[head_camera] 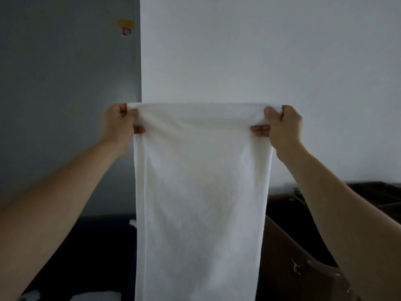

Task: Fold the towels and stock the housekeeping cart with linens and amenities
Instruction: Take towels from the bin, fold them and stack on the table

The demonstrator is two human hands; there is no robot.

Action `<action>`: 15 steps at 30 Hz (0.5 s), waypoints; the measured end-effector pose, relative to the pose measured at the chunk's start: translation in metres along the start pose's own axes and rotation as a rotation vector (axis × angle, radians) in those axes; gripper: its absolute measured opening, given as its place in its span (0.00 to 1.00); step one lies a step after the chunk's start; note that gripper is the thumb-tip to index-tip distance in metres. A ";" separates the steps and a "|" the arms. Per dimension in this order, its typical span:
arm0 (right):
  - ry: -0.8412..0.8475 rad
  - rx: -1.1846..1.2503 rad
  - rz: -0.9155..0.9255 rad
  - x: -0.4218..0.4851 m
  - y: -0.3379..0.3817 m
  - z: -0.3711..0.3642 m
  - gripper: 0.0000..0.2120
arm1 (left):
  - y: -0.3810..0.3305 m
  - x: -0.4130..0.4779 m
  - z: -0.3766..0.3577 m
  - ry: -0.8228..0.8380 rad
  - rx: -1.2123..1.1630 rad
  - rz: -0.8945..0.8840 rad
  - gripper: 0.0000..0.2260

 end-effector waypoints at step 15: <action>0.107 -0.045 -0.133 -0.003 -0.085 -0.012 0.11 | 0.069 0.005 -0.009 -0.069 0.114 0.076 0.05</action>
Point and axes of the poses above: each hand's wrist, its own x-axis towards the middle knuckle, its own z-axis out of the back of the hand, y = z × x, the point moved 7 cm from there along x, towards the middle knuckle, and after that the axes turned 10 degrees about z, right-handed, at the moved point
